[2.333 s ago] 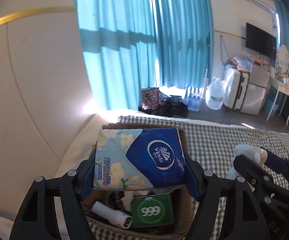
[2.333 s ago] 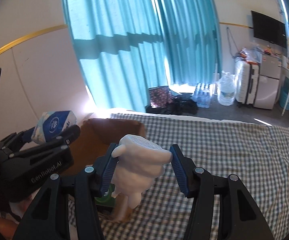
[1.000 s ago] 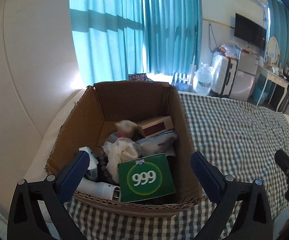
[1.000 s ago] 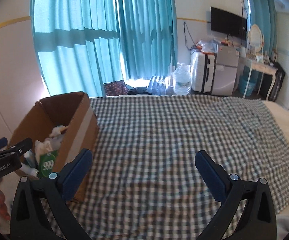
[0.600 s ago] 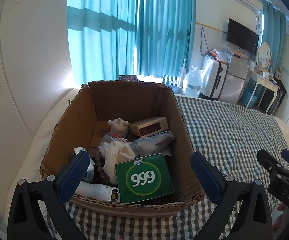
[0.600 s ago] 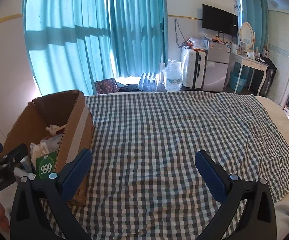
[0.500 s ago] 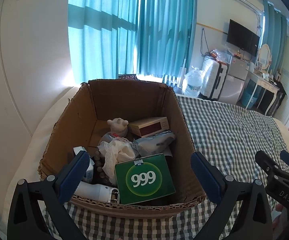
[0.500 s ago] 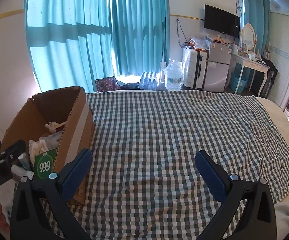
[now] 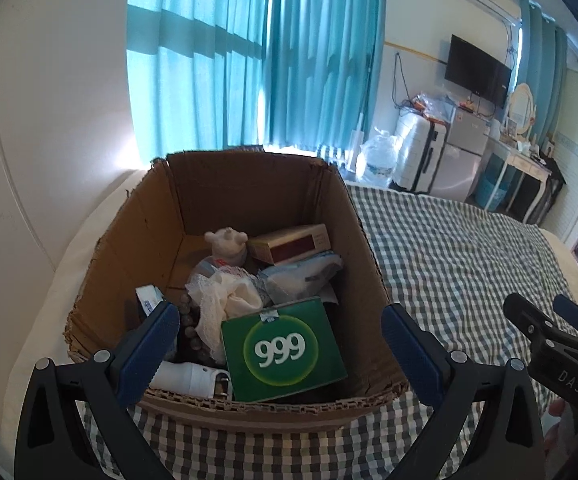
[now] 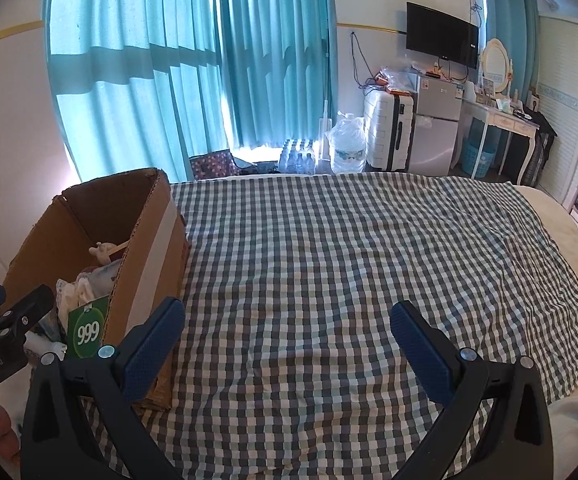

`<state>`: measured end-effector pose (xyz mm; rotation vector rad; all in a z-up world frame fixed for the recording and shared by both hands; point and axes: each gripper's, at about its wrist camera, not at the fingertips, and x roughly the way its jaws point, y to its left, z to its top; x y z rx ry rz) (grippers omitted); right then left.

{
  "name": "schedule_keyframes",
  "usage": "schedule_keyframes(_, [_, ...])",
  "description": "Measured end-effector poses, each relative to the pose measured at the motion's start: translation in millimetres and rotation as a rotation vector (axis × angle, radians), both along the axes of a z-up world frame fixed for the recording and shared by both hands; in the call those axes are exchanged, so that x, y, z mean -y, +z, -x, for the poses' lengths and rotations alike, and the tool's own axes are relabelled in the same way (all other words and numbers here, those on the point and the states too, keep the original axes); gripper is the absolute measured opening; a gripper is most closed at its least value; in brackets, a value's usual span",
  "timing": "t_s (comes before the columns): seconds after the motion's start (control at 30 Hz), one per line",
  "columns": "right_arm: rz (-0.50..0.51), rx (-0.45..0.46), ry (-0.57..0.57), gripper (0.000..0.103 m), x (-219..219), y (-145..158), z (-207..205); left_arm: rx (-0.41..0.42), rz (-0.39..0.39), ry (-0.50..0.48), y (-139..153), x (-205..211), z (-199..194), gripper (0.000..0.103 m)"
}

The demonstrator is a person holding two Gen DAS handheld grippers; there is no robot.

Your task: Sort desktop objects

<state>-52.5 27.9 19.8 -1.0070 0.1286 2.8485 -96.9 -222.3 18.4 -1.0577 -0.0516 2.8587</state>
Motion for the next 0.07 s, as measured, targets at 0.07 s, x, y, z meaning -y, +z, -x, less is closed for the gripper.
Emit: schedule_keyframes(0.07, [-0.006,-0.001,0.003,0.103,1.6,0.4,-0.5,-0.01,0.002,0.016,1.6,1.1,-1.3,0.103])
